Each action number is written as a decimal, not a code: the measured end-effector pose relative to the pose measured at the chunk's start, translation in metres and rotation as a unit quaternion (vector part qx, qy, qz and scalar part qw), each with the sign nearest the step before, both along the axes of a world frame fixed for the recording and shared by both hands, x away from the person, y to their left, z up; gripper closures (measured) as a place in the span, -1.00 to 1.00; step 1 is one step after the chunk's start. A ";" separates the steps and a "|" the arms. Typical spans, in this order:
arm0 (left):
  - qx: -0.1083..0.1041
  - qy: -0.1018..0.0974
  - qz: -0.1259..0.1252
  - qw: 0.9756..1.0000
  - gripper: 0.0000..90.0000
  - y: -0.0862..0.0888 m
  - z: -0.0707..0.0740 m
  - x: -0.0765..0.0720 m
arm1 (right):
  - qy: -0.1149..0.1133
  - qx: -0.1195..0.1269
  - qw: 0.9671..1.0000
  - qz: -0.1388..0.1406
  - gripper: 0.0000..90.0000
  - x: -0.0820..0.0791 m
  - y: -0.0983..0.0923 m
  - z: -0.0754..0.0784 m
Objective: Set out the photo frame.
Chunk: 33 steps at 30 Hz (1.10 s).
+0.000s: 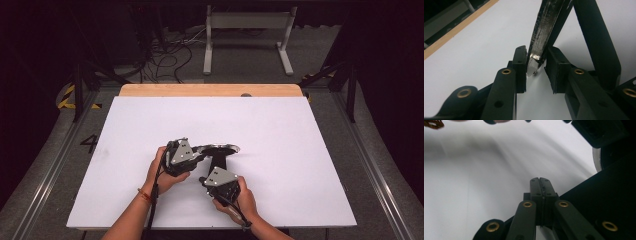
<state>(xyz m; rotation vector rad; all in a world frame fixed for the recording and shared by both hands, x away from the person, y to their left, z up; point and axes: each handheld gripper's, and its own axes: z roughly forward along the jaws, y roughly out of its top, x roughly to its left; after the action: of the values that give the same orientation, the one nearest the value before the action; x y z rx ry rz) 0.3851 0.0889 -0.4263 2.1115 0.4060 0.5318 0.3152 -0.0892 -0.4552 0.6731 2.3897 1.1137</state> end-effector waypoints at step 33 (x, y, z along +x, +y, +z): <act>0.016 -0.010 0.020 1.000 0.64 -0.012 0.007 -0.016 | 0.006 -0.013 0.999 -0.049 1.00 -0.002 -0.011 0.007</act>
<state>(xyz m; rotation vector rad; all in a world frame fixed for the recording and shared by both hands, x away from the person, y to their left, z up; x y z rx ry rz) 0.3696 0.0768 -0.4191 2.1309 0.4317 0.5843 0.3137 -0.0999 -0.4480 0.7808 2.3514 1.0380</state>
